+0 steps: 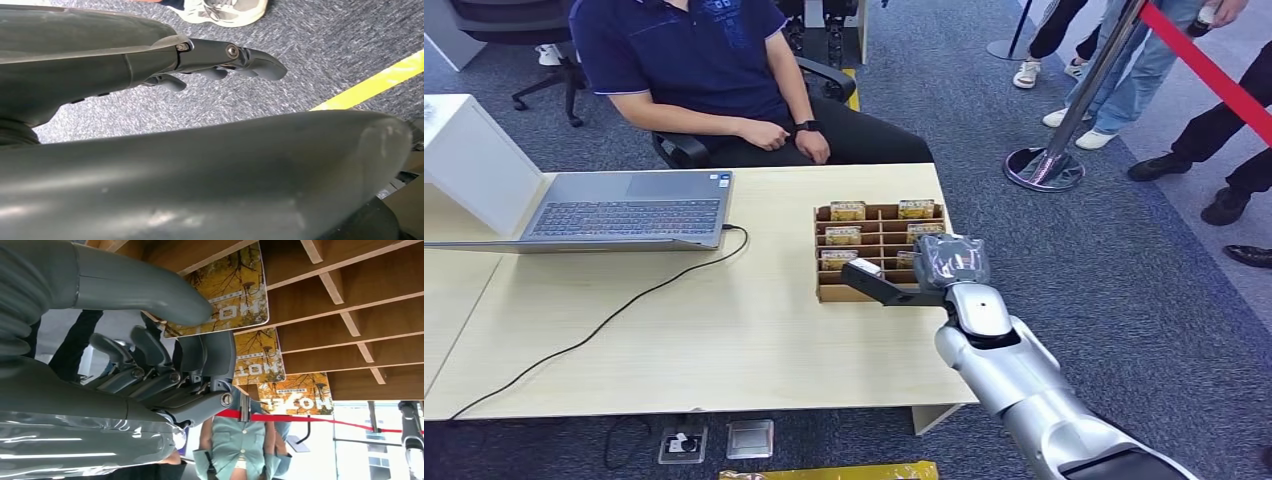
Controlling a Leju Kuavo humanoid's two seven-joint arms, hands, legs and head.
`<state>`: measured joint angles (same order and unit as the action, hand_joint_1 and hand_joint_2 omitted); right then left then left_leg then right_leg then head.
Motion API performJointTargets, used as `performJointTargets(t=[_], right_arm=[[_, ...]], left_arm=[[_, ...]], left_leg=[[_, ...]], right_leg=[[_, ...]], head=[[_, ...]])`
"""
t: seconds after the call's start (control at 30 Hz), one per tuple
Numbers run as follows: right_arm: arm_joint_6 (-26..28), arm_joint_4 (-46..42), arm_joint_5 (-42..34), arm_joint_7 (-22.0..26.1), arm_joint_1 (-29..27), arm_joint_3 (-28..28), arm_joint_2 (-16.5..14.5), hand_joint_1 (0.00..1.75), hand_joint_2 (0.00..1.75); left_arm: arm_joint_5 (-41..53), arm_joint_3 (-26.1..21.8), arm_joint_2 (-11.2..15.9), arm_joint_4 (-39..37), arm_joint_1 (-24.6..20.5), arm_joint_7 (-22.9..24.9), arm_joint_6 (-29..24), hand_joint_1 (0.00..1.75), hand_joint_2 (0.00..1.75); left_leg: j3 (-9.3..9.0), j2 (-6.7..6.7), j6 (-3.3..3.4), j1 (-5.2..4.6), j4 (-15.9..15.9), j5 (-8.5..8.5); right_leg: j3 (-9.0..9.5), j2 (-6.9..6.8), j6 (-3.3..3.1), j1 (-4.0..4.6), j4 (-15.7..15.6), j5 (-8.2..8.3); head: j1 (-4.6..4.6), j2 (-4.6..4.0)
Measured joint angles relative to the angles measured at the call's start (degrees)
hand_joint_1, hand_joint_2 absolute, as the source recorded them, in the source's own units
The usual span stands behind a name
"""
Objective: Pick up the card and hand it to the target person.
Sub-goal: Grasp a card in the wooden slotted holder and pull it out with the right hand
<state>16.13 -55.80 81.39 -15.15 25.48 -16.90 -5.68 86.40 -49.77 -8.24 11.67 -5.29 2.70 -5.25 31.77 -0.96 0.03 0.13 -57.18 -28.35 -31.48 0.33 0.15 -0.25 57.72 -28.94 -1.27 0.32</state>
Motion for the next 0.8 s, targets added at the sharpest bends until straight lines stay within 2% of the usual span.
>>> performJointTargets(t=[0.37, 0.6, 0.8], right_arm=[[1.39, 0.84, -0.01, 0.92, 1.20, 0.00, -0.10, 1.75, 1.75], [1.25, -8.18, 0.72, 1.95, 0.00, 0.00, 0.25, 1.75, 1.75], [0.68, -13.89, -0.26, 3.97, 1.40, -0.14, 0.45, 1.75, 1.75]], left_arm=[[-0.44, -0.02, 0.00, 0.00, 0.24, -0.34, -0.54, 0.00, 0.00], [-0.87, -0.02, 0.00, 0.00, 0.37, -0.87, -0.97, 0.00, 0.00], [-1.36, -0.02, 0.00, 0.00, 0.14, -1.19, -1.42, 0.00, 0.00]], left_leg=[[0.02, 0.00, 0.01, 0.00, -0.01, 0.04], [0.13, 0.01, 0.01, 0.00, -0.01, 0.04], [0.17, 0.00, 0.01, 0.00, -0.01, 0.04]], right_leg=[[-0.03, 0.00, -0.02, 0.00, 0.00, 0.06], [-0.15, 0.00, -0.02, 0.00, 0.00, 0.06], [-0.17, 0.00, -0.02, 0.00, 0.00, 0.06]], head=[[0.02, 0.01], [-0.01, 0.00], [-0.01, -0.01]])
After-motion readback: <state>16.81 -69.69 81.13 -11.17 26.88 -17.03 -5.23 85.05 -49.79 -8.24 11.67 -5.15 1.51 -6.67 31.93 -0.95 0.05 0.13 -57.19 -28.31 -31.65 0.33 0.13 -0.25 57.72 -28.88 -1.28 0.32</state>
